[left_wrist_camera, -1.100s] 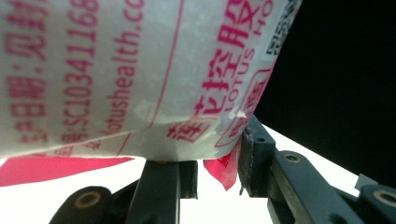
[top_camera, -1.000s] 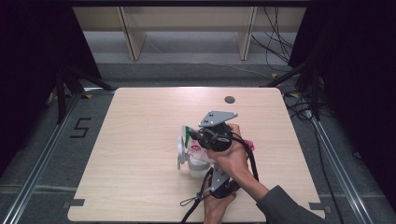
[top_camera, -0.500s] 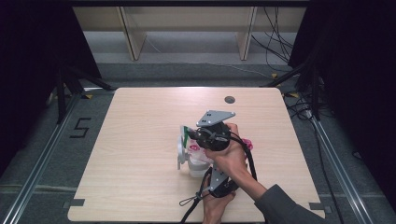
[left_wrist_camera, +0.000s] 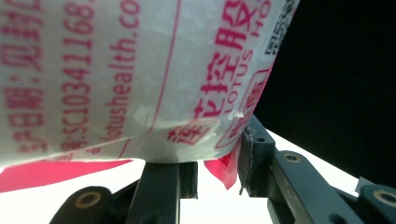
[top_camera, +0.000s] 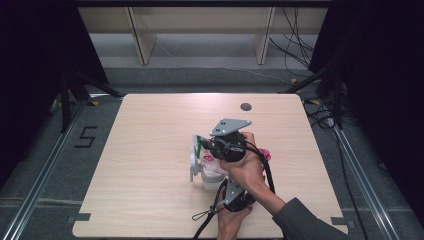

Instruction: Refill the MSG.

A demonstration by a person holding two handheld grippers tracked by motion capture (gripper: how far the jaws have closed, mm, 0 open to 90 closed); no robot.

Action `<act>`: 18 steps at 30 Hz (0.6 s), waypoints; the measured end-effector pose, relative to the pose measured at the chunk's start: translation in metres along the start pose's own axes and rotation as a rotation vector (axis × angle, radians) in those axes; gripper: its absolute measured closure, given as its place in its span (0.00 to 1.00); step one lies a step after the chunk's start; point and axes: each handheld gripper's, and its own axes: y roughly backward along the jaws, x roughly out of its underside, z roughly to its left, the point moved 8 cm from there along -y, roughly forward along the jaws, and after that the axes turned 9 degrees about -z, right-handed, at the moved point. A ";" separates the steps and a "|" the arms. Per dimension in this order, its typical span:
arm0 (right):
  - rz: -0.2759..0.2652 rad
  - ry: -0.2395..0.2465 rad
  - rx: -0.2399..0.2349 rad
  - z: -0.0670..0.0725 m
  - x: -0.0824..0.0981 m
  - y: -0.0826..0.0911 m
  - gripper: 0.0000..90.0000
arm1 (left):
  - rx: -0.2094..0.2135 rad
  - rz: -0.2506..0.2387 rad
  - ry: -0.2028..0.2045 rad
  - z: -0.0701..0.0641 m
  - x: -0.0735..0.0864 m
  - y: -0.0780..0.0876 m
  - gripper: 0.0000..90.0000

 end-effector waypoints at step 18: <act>0.013 -0.011 -0.003 0.001 0.000 0.000 1.00 | -0.002 -0.002 -0.001 0.001 -0.001 0.001 0.79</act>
